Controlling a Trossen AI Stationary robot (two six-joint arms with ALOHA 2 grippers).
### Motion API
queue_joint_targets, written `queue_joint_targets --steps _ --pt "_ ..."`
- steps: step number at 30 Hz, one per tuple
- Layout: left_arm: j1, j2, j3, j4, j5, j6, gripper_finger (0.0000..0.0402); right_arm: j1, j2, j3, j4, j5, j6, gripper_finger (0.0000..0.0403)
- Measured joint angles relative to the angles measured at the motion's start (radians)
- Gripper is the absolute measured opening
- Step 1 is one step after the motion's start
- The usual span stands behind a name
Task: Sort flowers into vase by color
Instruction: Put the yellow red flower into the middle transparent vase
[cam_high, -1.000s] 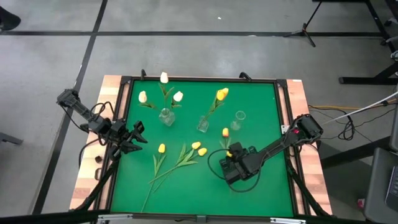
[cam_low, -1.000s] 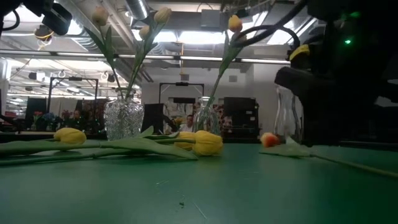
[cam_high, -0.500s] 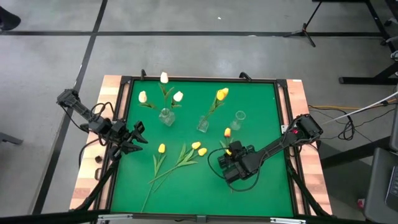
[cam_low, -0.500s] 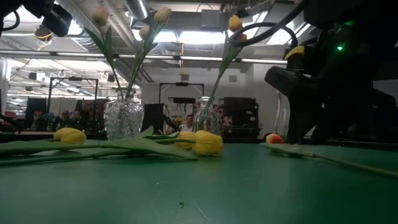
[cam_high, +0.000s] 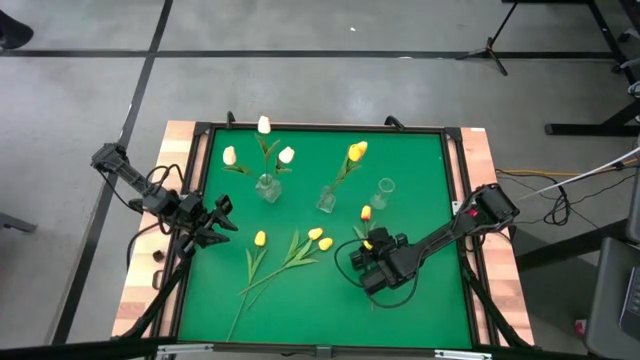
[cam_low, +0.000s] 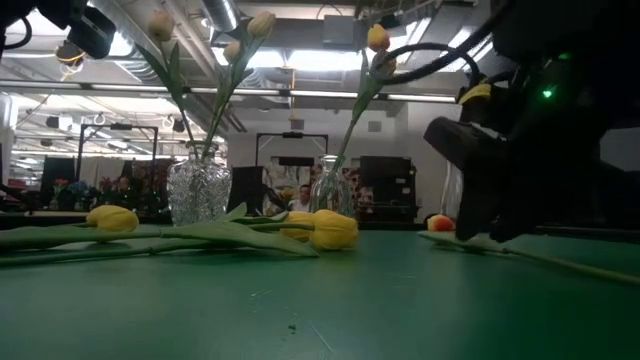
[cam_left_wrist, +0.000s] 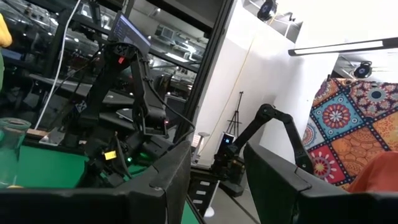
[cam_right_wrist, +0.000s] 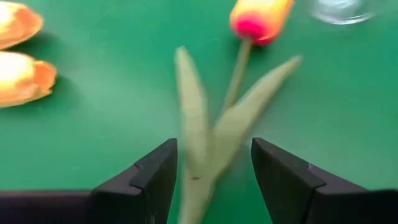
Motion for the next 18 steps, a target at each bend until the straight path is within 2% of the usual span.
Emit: queue_joint_targets --steps 11,14,18 --pt "0.0 0.001 0.0 0.002 -0.027 0.0 0.0147 -0.006 0.058 0.013 0.008 -0.013 -0.011 0.0195" --pt "0.0 0.001 0.0 0.001 -0.029 0.0 0.0147 -0.007 0.063 0.044 -0.049 -0.024 0.018 0.0152" --pt "0.0 0.001 0.0 0.0 -0.031 0.0 0.0147 -0.022 0.065 0.072 -0.108 -0.074 0.015 0.0061"
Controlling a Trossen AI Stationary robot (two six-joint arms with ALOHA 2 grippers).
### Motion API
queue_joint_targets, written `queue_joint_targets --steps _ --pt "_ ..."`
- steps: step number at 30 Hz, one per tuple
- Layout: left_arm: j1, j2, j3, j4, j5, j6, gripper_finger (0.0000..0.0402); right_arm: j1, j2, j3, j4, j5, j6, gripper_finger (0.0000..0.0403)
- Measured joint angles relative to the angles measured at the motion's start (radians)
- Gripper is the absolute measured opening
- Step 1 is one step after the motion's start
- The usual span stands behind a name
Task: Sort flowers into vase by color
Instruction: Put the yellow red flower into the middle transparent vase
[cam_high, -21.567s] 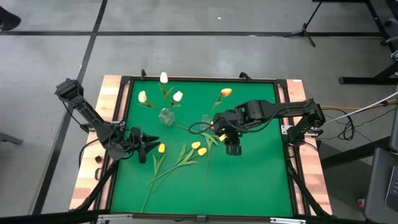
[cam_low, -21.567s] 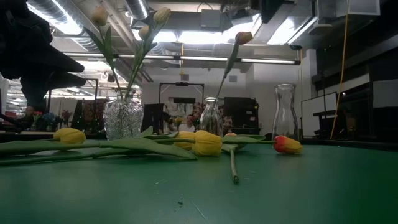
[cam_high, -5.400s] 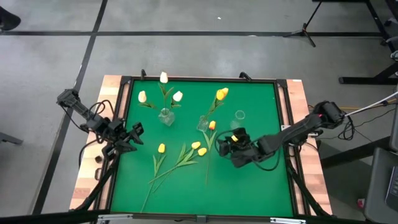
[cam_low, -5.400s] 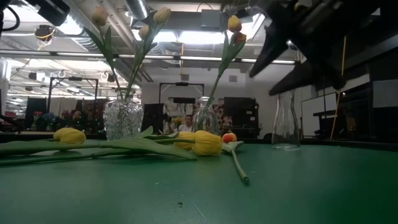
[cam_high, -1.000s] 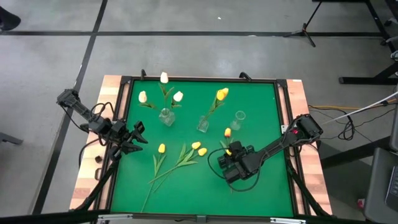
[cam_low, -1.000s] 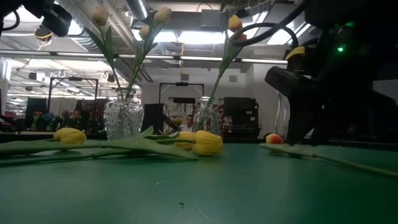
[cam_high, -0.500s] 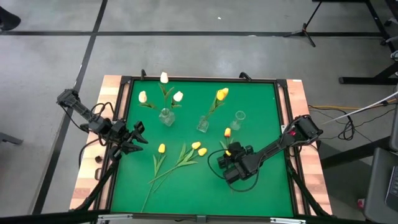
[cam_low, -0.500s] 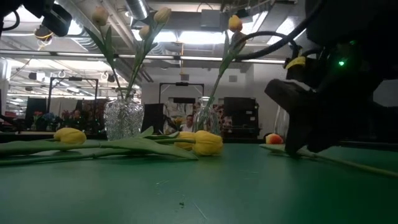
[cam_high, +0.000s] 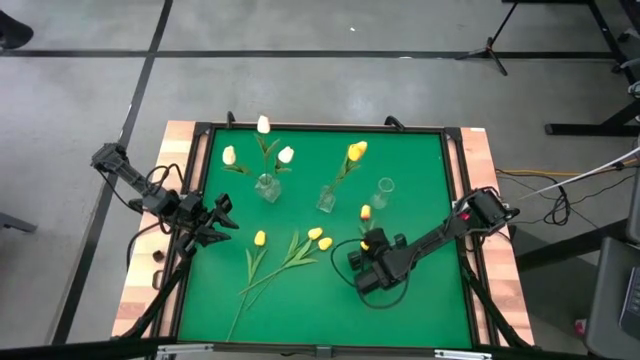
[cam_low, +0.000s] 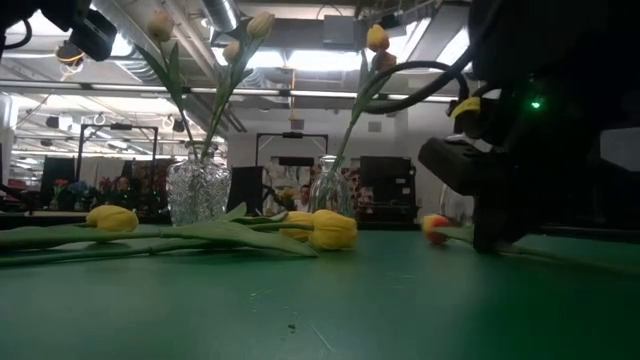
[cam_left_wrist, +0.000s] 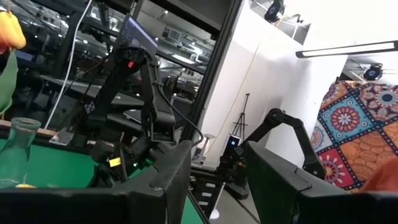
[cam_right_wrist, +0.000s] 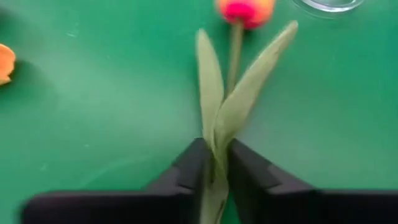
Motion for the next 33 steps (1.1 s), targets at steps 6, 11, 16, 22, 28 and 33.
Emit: queue_joint_targets --steps 6,11,16,22,28,33 --pt "0.0 0.0 0.0 0.0 0.0 0.0 0.0147 -0.006 -0.002 0.001 0.002 -0.011 -0.006 0.0024" --pt "0.0 0.0 0.0 0.0 0.0 -0.005 0.0147 -0.004 0.002 0.027 -0.036 0.002 0.018 0.0009" --pt "0.0 0.0 0.0 0.0 0.0 -0.005 0.0147 -0.004 0.002 0.064 -0.062 0.053 0.019 0.0014" --pt "0.0 0.0 0.0 0.0 0.0 -0.005 0.0147 0.011 0.002 0.143 -0.179 0.124 0.019 0.0008" --pt "0.0 0.0 0.0 0.0 0.0 -0.001 0.0147 0.065 0.002 0.263 -0.329 0.198 0.021 0.0005" --pt "0.0 0.0 0.0 0.0 -0.023 0.001 0.0147 0.108 0.0 0.365 -0.379 0.446 0.002 0.0004"
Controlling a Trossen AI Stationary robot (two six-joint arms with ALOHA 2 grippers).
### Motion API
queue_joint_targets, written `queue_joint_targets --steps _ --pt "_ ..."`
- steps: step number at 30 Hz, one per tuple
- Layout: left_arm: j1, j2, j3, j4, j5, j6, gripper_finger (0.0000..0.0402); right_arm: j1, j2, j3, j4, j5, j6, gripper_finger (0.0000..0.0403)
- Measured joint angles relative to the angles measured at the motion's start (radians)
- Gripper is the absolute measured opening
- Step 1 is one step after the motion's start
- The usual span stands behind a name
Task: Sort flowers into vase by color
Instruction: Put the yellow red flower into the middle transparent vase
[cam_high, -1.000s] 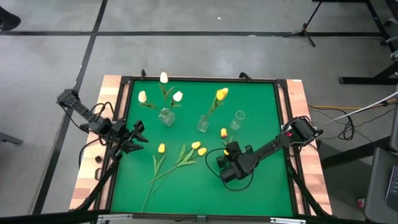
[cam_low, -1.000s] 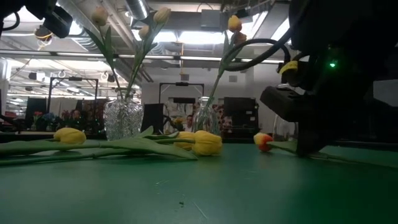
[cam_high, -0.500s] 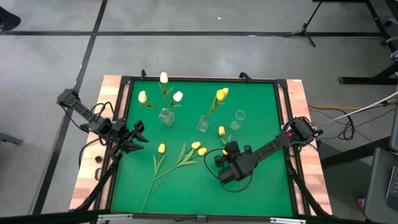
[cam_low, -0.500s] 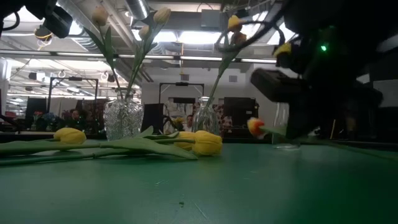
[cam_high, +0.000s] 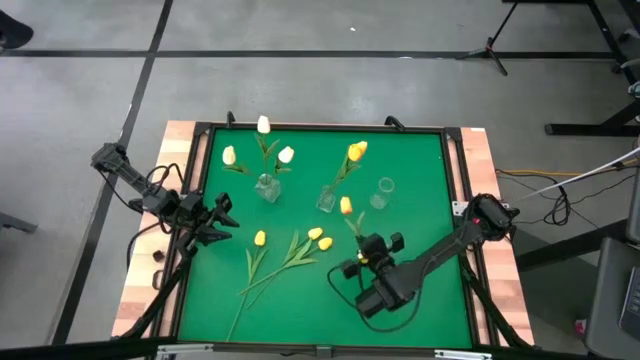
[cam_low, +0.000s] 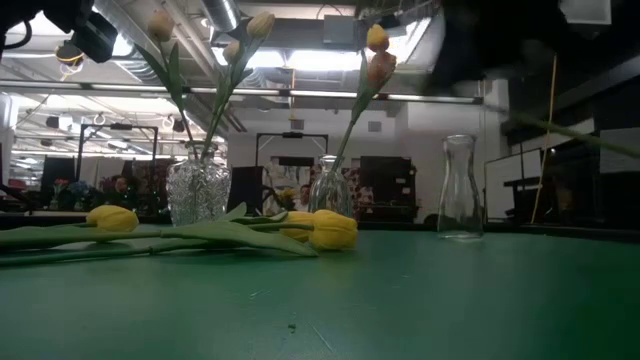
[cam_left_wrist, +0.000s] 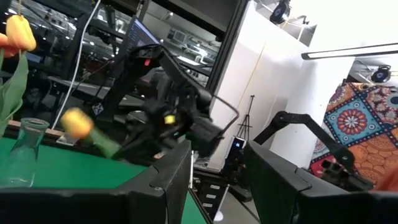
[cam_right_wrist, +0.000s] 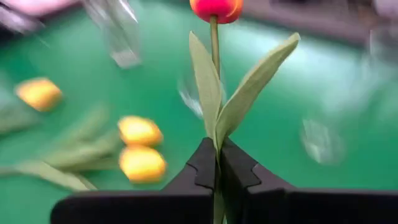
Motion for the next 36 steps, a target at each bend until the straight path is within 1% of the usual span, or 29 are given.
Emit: queue_joint_targets --steps 3,5,7,8,19,23,27,34,35,36 --pt "0.0 0.0 0.0 0.0 -0.001 0.0 0.0147 0.015 0.0 0.032 0.012 0.234 -0.089 0.0004" --pt "0.0 0.0 0.0 0.0 -0.001 0.0 0.0147 0.014 -0.001 0.041 0.012 0.379 -0.116 0.0004" --pt "0.0 0.0 0.0 0.0 -0.001 0.0 0.0147 0.002 -0.001 0.04 0.005 0.492 -0.12 0.0003" --pt "0.0 0.0 0.0 0.0 -0.001 0.0 0.0147 -0.003 -0.001 0.04 -0.001 0.511 -0.123 0.0003" --pt "0.0 0.0 0.0 -0.001 -0.006 0.027 0.0147 -0.158 -0.002 0.04 0.018 0.517 -0.12 0.0002" --pt "0.0 0.0 0.0 -0.002 -0.006 0.027 0.0147 -0.193 -0.004 0.079 0.018 0.515 -0.151 0.0002" --pt "0.0 0.0 0.0 -0.004 -0.006 0.028 0.0147 -0.19 -0.005 0.171 0.018 0.516 -0.291 0.0002" --pt "0.0 0.0 0.0 -0.006 -0.006 0.028 0.0147 -0.151 -0.006 0.372 -0.004 0.515 -0.654 0.0001" --pt "0.0 0.0 0.0 -0.006 -0.006 0.028 0.0147 -0.15 -0.006 0.418 -0.027 0.485 -0.742 0.0001" --pt "0.0 0.0 0.0 -0.006 -0.006 0.028 0.0147 -0.149 -0.006 0.469 -0.041 0.421 -0.835 0.0001"
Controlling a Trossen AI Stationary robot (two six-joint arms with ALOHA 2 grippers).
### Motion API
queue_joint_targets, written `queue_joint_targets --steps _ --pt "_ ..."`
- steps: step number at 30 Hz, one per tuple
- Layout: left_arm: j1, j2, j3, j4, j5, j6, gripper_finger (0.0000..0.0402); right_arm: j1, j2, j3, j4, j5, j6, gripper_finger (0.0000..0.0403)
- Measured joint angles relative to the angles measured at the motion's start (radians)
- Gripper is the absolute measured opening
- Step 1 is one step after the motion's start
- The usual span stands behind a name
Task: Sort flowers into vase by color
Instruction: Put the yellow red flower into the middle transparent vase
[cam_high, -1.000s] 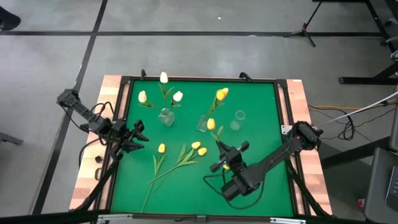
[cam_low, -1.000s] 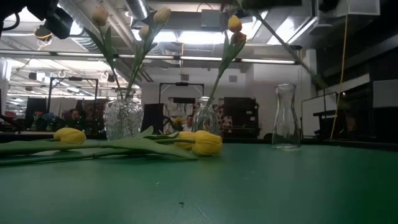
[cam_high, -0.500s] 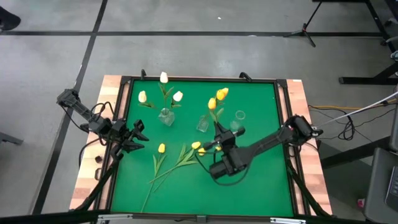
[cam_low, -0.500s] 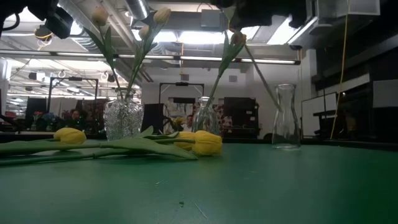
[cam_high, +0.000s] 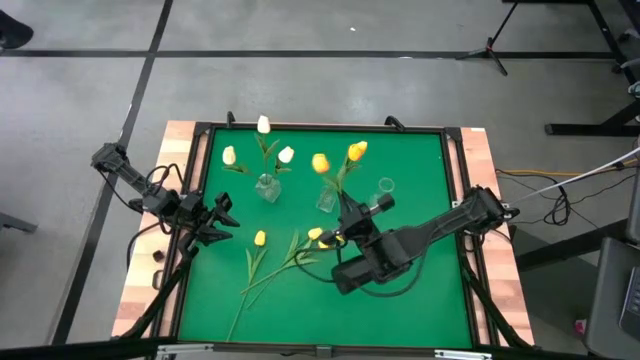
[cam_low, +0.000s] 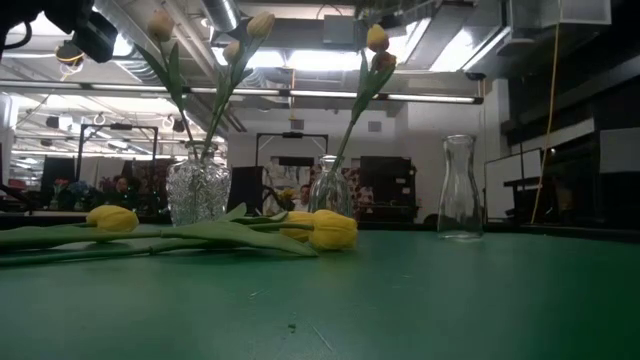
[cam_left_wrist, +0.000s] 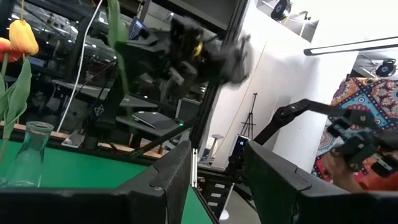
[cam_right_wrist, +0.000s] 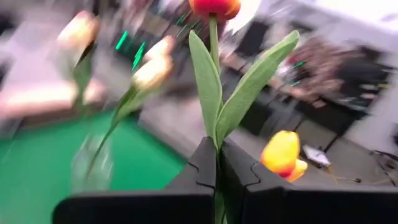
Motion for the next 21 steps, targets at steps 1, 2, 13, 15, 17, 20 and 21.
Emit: queue_joint_targets --steps 1,2,13,15,17,20,21 --pt "0.0 0.0 0.0 0.0 0.0 -0.001 0.0147 0.0 0.0 0.056 -0.002 -0.082 -0.104 0.0001" --pt "0.0 0.0 0.0 0.0 0.0 -0.001 0.0147 0.001 0.0 0.104 0.01 -0.164 -0.214 0.0001" --pt "0.001 0.0 0.0 -0.01 0.0 -0.002 0.0148 0.017 -0.136 0.192 0.314 -0.794 -1.001 0.0001" --pt "0.001 0.0 -0.001 -0.011 0.0 -0.007 0.0148 0.016 -0.194 0.167 0.321 -0.872 -1.027 0.0001" --pt "0.001 0.0 -0.001 -0.014 0.0 -0.009 0.0148 0.018 -0.255 0.124 0.341 -0.886 -1.031 0.0001" --pt "0.0 0.0 -0.001 -0.015 0.0 -0.009 0.0148 0.02 -0.374 0.004 0.375 -0.84 -1.03 0.0001" --pt "-0.001 0.0 -0.001 -0.016 0.0 -0.009 0.0148 0.02 -0.423 -0.059 0.41 -0.831 -1.028 0.0001"
